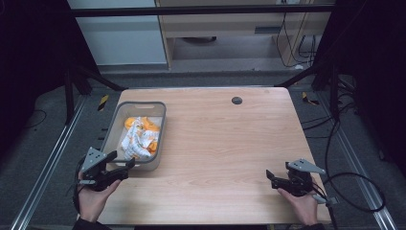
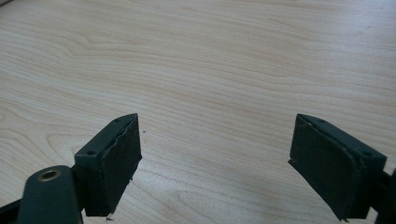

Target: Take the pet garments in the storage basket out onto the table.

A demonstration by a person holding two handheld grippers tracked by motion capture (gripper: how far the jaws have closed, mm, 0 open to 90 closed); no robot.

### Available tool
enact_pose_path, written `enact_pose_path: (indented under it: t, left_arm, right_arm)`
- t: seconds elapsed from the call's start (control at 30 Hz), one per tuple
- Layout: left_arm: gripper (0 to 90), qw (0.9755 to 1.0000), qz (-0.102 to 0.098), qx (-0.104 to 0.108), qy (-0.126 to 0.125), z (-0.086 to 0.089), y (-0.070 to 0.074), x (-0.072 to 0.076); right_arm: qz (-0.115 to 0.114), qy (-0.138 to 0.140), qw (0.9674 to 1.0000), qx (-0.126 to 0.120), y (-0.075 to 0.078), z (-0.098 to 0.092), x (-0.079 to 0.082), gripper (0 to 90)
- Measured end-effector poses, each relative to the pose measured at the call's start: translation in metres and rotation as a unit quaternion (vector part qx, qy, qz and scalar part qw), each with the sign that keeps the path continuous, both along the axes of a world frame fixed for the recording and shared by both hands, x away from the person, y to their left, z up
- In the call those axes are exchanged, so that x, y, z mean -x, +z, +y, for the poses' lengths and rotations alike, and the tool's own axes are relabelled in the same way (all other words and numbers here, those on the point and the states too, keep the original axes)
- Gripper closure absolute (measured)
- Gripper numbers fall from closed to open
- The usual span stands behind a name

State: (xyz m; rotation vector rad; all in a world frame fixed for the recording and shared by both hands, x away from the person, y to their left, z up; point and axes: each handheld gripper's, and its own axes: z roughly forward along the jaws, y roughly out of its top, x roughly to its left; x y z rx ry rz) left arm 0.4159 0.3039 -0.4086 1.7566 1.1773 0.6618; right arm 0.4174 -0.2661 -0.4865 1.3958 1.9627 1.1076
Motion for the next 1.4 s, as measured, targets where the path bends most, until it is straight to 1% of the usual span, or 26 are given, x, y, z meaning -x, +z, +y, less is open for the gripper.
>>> enact_pose_path:
  t: [0.27, 0.3, 0.5, 0.63, 0.7, 0.9, 0.97, 1.03, 1.23, 1.27, 1.37, 1.4]
  left_arm:
    - [24.8, 1.0000, -0.005, 0.008, 0.004, 0.001, 0.009, -0.011]
    - [24.8, 1.0000, -0.005, 0.007, 0.004, 0.001, 0.009, -0.012]
    - [24.7, 1.0000, -0.005, 0.003, 0.006, 0.001, 0.013, -0.018]
    - [24.5, 0.9999, -0.003, 0.010, 0.004, 0.001, 0.014, -0.025]
    - [24.5, 0.9999, 0.002, 0.010, 0.003, -0.001, 0.015, -0.031]
    - [24.2, 0.9999, 0.012, 0.000, 0.003, -0.002, 0.017, -0.041]
    - [24.2, 0.9999, 0.015, 0.000, 0.004, -0.002, 0.017, -0.045]
    - [24.2, 0.9999, 0.016, -0.002, 0.004, -0.003, 0.018, -0.049]
    - [24.1, 0.9996, 0.021, -0.015, 0.008, -0.004, 0.024, -0.064]
    - [24.1, 0.9996, 0.021, -0.015, 0.008, -0.004, 0.024, -0.064]
    - [24.0, 0.9994, 0.024, -0.023, 0.010, -0.006, 0.028, -0.072]
    - [24.0, 0.9994, 0.024, -0.023, 0.010, -0.006, 0.028, -0.072]
  right_arm:
    - [-0.002, -0.002, 1.0000, 0.000, 0.000, -0.001, 0.000, 16.3]
    - [0.000, -0.002, 1.0000, -0.004, 0.001, -0.001, 0.000, 16.3]
    - [0.000, 0.000, 1.0000, 0.001, 0.000, 0.000, -0.001, 16.3]
    - [0.001, -0.001, 1.0000, -0.003, 0.000, -0.001, -0.001, 16.3]
    - [0.002, -0.001, 1.0000, -0.004, 0.001, -0.001, 0.000, 16.3]
    - [0.006, 0.001, 1.0000, -0.003, 0.000, 0.000, -0.001, 16.3]
    - [0.001, 0.002, 1.0000, 0.000, 0.000, -0.001, -0.001, 16.3]
    - [0.000, 0.001, 1.0000, -0.002, 0.001, -0.001, 0.000, 16.6]
    - [0.005, 0.002, 1.0000, -0.002, 0.000, 0.000, -0.001, 16.8]
    - [0.005, 0.002, 1.0000, -0.002, 0.000, 0.000, -0.001, 16.8]
    - [0.005, 0.001, 1.0000, -0.005, 0.001, -0.001, -0.001, 17.0]
    - [0.004, 0.002, 1.0000, -0.003, 0.000, -0.001, -0.001, 17.1]
